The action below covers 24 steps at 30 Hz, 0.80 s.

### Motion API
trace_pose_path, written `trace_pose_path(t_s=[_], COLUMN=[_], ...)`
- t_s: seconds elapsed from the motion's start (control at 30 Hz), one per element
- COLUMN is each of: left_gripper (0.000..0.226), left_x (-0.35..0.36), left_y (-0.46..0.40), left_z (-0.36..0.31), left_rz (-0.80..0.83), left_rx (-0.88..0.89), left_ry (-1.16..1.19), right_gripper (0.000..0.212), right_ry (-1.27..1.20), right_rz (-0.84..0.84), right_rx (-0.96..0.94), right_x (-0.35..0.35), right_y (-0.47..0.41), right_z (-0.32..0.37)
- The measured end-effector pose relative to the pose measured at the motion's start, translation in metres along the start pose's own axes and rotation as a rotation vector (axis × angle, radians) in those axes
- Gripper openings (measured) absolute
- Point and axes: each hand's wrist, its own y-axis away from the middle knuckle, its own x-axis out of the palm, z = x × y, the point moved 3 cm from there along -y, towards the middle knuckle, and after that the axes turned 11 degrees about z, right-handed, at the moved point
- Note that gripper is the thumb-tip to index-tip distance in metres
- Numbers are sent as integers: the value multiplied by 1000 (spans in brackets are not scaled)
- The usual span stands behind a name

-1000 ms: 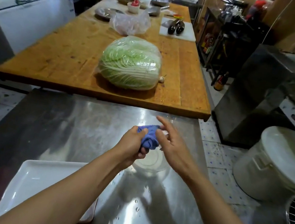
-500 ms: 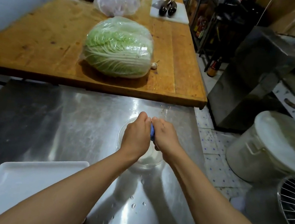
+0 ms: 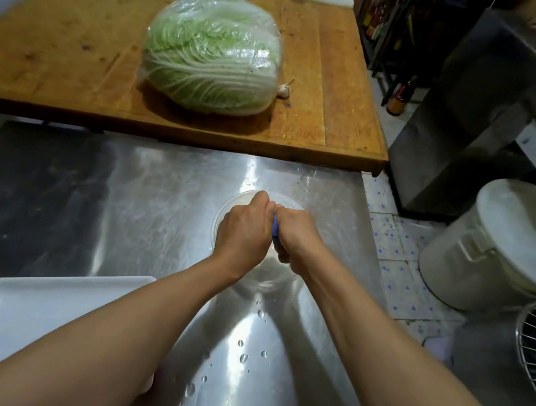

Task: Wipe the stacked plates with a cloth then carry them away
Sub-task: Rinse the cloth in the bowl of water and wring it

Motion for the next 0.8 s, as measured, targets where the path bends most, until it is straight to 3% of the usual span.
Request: trace_pose_path(t_s=[0.17,0.37,0.47,0.53,0.6,0.7,0.8], left_gripper=[26,26,22,26,35,43,49], left_x=[-4,-16,-23,-27,-30,-32,-37], left_y=[3,17,15,13,15,22,30], left_z=[-3,-8,-8,-8,-10,-16,-22], left_rz=[-64,127,145,167,257,523,693], left_rx=[130,148,9,-163,-322,-528,-570], left_ry=[134,326,518,770,1070,1428,1483], right_gripper=[31,47,55,49,36,40,36], right_ry=[43,-51,-114,-34,167,533,724], right_rz=[-39,45,164,175,113,76,-25], right_rx=[32,54,-28,-148,-322,-615,-764], right_x=[0,-8,-6,-5,-7,-6,-3], right_y=[-2,14,29,40,52,66,70], right_z=[-1,15,19,22,27,30,33])
